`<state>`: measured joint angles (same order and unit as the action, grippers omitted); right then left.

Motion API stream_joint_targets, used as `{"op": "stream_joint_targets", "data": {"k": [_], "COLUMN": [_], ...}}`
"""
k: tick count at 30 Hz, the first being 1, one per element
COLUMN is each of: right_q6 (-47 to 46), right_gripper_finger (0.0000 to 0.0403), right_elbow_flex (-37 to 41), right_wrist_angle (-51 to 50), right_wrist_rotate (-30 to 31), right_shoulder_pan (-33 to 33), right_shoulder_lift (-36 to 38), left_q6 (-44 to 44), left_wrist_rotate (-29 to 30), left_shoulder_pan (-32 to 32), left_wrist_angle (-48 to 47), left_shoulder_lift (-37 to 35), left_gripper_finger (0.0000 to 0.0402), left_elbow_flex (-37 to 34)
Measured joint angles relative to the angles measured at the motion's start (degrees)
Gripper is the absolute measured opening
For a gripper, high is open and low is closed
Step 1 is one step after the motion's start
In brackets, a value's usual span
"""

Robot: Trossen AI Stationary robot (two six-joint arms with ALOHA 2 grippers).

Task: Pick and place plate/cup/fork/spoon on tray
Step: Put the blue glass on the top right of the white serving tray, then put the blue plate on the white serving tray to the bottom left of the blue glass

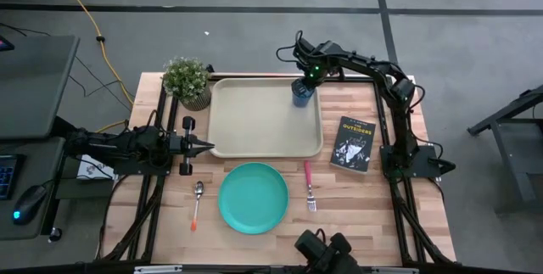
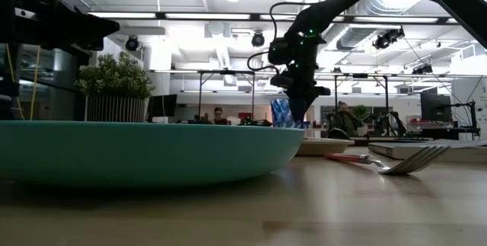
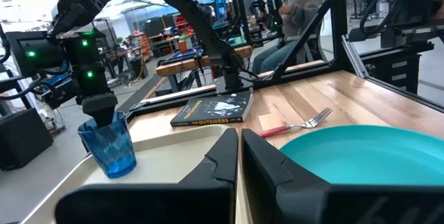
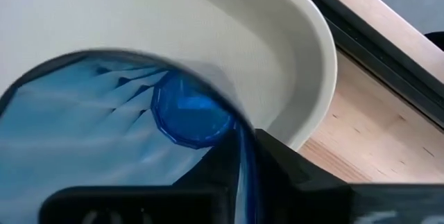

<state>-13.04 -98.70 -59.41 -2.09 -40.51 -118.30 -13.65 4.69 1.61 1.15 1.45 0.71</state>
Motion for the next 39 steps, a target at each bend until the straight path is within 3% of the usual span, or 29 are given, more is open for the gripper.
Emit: {"op": "stream_joint_targets", "data": {"k": [10, 14, 26, 31, 39], "right_q6": [2.2, 3.9, 6.3, 5.9, 2.4], "right_gripper_finger": [0.0143, 0.0173, 0.0186, 0.0186, 0.0186], "right_elbow_flex": [-0.6, -2.5, -3.5, 7.3, 42.6], "right_wrist_angle": [0.5, -1.3, -12.9, -4.7, 30.5], "right_wrist_rotate": [0.7, 4.7, 6.1, 6.0, -3.1], "right_shoulder_pan": [0.8, 0.7, 0.2, 2.9, 13.5], "right_shoulder_lift": [0.0, 0.9, 13.5, 25.8, 53.6], "left_q6": [0.0, 0.0, 0.0, 0.0, 0.0], "left_wrist_rotate": [0.0, 0.0, 0.0, 0.0, 0.0], "left_shoulder_pan": [0.0, 0.0, 0.0, 0.0, 0.0], "left_wrist_angle": [0.0, 0.0, 0.0, 0.0, 0.0], "left_shoulder_lift": [0.0, 0.0, 0.0, 0.0, 0.0], "left_gripper_finger": [0.0003, 0.0003, 0.0003, 0.0003, 0.0003], "left_elbow_flex": [0.0, 0.0, 0.0, 0.0, 0.0]}}
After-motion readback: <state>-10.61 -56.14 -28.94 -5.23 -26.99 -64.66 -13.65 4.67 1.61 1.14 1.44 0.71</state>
